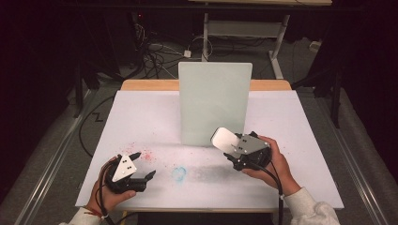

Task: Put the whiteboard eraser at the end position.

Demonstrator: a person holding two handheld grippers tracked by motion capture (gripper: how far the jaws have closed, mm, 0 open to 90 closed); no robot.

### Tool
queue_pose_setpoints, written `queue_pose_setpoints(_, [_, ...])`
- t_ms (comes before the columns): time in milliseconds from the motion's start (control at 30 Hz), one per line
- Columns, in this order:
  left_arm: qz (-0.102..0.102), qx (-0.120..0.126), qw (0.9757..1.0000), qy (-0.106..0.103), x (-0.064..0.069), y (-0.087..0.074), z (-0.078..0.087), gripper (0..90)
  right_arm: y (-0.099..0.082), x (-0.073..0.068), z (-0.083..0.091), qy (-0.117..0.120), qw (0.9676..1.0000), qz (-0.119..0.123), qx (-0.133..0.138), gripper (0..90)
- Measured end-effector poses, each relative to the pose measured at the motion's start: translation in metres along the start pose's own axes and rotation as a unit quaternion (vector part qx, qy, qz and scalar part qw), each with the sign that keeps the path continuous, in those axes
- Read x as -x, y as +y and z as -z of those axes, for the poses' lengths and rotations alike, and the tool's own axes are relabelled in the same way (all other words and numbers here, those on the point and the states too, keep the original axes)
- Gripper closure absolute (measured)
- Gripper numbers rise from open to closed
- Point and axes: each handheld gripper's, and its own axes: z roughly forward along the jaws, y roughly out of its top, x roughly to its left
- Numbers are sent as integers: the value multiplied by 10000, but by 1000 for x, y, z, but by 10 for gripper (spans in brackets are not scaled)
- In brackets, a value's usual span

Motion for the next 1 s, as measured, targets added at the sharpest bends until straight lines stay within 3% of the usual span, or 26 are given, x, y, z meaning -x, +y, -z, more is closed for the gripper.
queue_pose_setpoints(200, [-17, -20, 10000, -19, 0, 0, -1, 193, 3, -4, -8, 276, 9996, 48, -103, 309])
queue_pose_setpoints(233, [-59, 7, 10000, 2, 0, 0, -1, 193, 5, -6, -12, 461, 9987, 127, -146, 309])
queue_pose_setpoints(400, [-10, -25, 10000, -21, 1, 0, -2, 193, 7, -14, -22, 704, 9969, 223, -277, 309])
queue_pose_setpoints(467, [-21, -43, 10000, -31, 0, 0, -2, 193, 9, -19, -28, 928, 9947, 240, -384, 309])
queue_pose_setpoints(567, [-12, -40, 10000, -36, 0, 0, -2, 193, 11, -23, -32, 1097, 9921, 379, -468, 309])
queue_pose_setpoints(700, [-21, -37, 10000, -29, 1, 0, -2, 193, 12, -26, -39, 1229, 9900, 376, -582, 309])
queue_pose_setpoints(800, [-9, -24, 10000, -19, 1, 0, -2, 193, 12, -30, -45, 1449, 9849, 468, -826, 308])
queue_pose_setpoints(1000, [-24, -35, 10000, -23, 1, 0, -3, 193, 17, -34, -53, 1522, 9824, 586, -916, 308])
